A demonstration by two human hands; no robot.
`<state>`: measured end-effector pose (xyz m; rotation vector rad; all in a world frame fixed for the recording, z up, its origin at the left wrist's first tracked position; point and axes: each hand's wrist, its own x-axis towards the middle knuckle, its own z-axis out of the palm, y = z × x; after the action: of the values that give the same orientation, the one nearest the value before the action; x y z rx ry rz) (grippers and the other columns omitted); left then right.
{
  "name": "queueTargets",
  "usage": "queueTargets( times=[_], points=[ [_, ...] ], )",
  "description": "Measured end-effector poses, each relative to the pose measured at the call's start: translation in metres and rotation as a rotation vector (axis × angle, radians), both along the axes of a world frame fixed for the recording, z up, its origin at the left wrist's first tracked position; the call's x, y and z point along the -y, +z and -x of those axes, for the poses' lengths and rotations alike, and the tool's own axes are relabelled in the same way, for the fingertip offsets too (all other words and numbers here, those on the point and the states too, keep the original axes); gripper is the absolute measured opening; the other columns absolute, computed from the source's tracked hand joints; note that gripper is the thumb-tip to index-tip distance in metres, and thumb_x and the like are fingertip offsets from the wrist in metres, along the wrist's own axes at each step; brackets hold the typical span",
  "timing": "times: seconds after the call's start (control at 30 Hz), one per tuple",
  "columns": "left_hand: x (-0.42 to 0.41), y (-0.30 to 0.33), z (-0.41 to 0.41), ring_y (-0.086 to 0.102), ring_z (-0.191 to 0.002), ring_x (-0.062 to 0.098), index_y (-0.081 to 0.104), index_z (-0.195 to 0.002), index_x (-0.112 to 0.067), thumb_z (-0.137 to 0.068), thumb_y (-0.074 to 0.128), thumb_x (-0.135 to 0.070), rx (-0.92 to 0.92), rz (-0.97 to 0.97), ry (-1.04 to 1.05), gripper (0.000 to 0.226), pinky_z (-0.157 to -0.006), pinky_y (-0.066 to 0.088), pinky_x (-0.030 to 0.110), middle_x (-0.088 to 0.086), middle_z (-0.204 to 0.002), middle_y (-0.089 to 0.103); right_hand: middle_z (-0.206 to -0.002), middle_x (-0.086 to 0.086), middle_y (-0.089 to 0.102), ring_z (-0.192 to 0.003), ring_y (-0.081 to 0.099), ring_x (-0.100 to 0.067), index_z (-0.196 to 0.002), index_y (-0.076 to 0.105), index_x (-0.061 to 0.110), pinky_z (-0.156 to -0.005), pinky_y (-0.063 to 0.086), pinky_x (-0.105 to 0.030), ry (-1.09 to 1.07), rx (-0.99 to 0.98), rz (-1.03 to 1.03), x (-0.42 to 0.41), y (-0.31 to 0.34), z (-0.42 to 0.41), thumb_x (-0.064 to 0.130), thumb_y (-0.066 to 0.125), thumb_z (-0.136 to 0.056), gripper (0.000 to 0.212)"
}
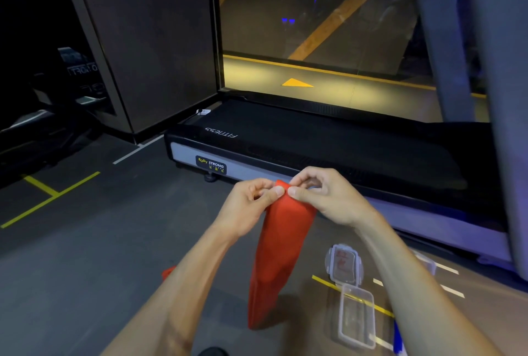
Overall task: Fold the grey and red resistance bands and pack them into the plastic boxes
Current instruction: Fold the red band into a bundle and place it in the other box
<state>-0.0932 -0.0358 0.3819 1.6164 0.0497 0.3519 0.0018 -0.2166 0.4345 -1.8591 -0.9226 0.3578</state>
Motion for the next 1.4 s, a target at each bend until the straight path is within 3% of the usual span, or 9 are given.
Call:
queueTargets(
  times=[0.17,0.3,0.43,0.53,0.73,0.97,1.13,1.27,1.4],
  points=[
    [-0.001,-0.001,0.0,0.073,-0.089,0.023,0.072,-0.111,-0.008,-0.095,0.069,-0.014,-0.001,-0.027,-0.049,0.017,-0.095,0.056,0.045,0.011,-0.087,0.077,-0.09,-0.007,0.076,-0.085,0.072,-0.021,-0.093,0.075,0.017,-0.082,0.057,-0.043,-0.032,0.044,0.008,0.001,0.0,-0.002,0.025,0.075,-0.092,0.007],
    [-0.003,-0.002,-0.002,0.07,-0.088,0.023,0.072,-0.114,-0.008,-0.093,0.069,-0.023,0.018,-0.023,-0.045,0.026,-0.096,0.055,0.043,0.023,-0.085,0.074,-0.09,-0.006,0.077,-0.082,0.071,-0.015,-0.094,0.076,0.013,-0.079,0.055,-0.039,-0.016,0.062,0.022,0.0,0.001,0.0,0.02,0.069,-0.097,0.01],
    [0.001,-0.002,-0.003,0.07,-0.083,0.01,0.067,-0.121,-0.011,-0.094,0.069,-0.016,0.021,-0.003,-0.052,0.027,-0.096,0.055,0.037,-0.002,-0.074,0.074,-0.088,-0.004,0.076,-0.079,0.067,-0.008,-0.093,0.075,0.012,-0.078,0.053,-0.037,0.007,0.138,0.05,0.0,0.0,-0.001,0.02,0.061,-0.102,0.019],
    [0.002,-0.004,-0.004,0.068,-0.079,0.013,0.07,-0.113,-0.006,-0.095,0.069,-0.01,0.019,-0.021,-0.043,0.018,-0.093,0.054,0.041,-0.002,-0.071,0.072,-0.083,-0.01,0.071,-0.073,0.059,-0.01,-0.088,0.071,0.009,-0.077,0.051,-0.048,0.016,0.2,0.137,0.001,-0.005,-0.004,0.028,0.054,-0.104,0.03],
    [0.003,-0.004,-0.001,0.07,-0.082,0.011,0.069,-0.114,-0.009,-0.096,0.065,-0.003,-0.011,-0.017,-0.061,0.02,-0.087,0.056,0.028,0.003,-0.081,0.075,-0.089,-0.007,0.076,-0.078,0.066,-0.011,-0.095,0.073,0.017,-0.076,0.054,-0.039,0.045,0.07,0.127,0.002,-0.007,-0.004,0.03,0.069,-0.097,0.014],
    [0.003,-0.004,0.003,0.07,-0.106,0.013,0.06,-0.129,-0.015,-0.092,0.072,-0.007,-0.014,0.018,-0.102,0.039,-0.096,0.054,0.027,0.003,-0.109,0.076,-0.082,0.005,0.073,-0.079,0.067,-0.01,-0.09,0.072,0.026,-0.075,0.054,-0.032,-0.128,0.309,0.114,-0.003,-0.005,-0.004,0.035,0.075,-0.09,0.009],
    [-0.001,-0.005,0.005,0.071,-0.093,0.01,0.062,-0.118,-0.008,-0.093,0.07,-0.002,-0.013,-0.033,-0.04,0.027,-0.09,0.052,0.021,0.0,-0.093,0.077,-0.078,0.007,0.071,-0.075,0.065,-0.008,-0.087,0.071,0.027,-0.069,0.051,-0.029,-0.19,0.313,0.055,-0.005,0.0,-0.002,0.035,0.075,-0.088,0.009],
    [-0.003,-0.007,0.003,0.066,-0.088,0.015,0.055,-0.104,-0.012,-0.092,0.071,-0.002,0.028,0.01,0.022,0.023,-0.086,0.051,0.026,0.001,-0.088,0.073,-0.082,0.006,0.072,-0.078,0.065,-0.008,-0.088,0.072,0.027,-0.07,0.048,-0.027,-0.241,0.298,0.035,-0.006,-0.001,-0.006,0.036,0.076,-0.088,0.009],
    [0.001,-0.01,-0.001,0.068,-0.091,0.012,0.066,-0.102,-0.009,-0.088,0.076,-0.002,0.051,-0.04,0.064,0.018,-0.09,0.054,0.025,0.004,-0.093,0.074,-0.085,0.007,0.072,-0.084,0.065,-0.008,-0.09,0.072,0.028,-0.072,0.049,-0.026,-0.26,0.291,0.028,-0.005,0.001,-0.007,0.036,0.076,-0.087,0.01]
  ],
)
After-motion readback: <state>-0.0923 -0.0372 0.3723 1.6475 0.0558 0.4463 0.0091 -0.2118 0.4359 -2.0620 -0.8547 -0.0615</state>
